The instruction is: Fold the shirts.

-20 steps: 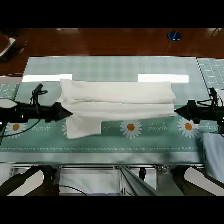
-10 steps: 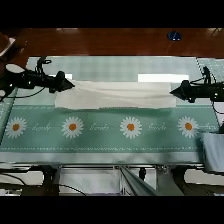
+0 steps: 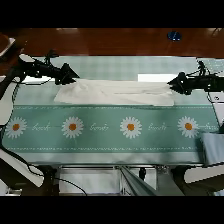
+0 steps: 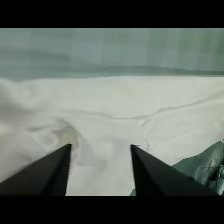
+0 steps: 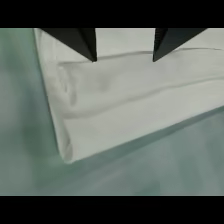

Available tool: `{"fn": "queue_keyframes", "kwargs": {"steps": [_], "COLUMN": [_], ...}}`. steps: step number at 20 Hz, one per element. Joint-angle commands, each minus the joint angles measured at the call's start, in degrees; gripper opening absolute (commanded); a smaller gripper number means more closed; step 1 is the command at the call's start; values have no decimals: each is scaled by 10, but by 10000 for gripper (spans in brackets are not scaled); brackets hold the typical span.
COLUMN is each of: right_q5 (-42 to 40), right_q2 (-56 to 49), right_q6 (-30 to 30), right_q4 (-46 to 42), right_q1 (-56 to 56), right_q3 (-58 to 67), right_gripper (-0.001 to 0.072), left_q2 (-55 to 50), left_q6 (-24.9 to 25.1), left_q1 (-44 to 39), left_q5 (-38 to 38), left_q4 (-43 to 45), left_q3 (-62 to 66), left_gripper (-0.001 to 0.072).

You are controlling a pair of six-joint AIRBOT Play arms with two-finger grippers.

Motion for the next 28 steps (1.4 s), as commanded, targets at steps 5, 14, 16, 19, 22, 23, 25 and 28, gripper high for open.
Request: {"fn": "queue_keyframes", "kwargs": {"steps": [5,14,16,19,22,23,25,28], "right_q5": [25,-5,-6,-4,-3,10,35,90], "right_q2": [37,2,-19,-41,-42,-38,-4,93], "right_q6": [7,29,25,12,0,-5,-16,-19], "right_q4": [-37,-45,-23,-8,0,1,-5,-79], "right_q1": [-91,-56,-33,12,45,48,33,4], "right_q3": [9,-49,-49,-49,-40,-33,-28,-32], "right_gripper": [408,409,409,408,166,36,36,36], "left_q2": [60,433,458,438,408,398,386,382], "left_q6": [-57,37,37,37,37,37,39,52], "left_q1": [92,38,0,-59,-115,-129,-151,-189], "left_q5": [-108,229,237,253,281,282,274,285], "left_q4": [166,69,69,68,39,39,39,38], "left_q3": [30,-402,-438,-446,-445,-442,-434,-419], "left_gripper": [504,504,504,504,504,484,23,18]}}
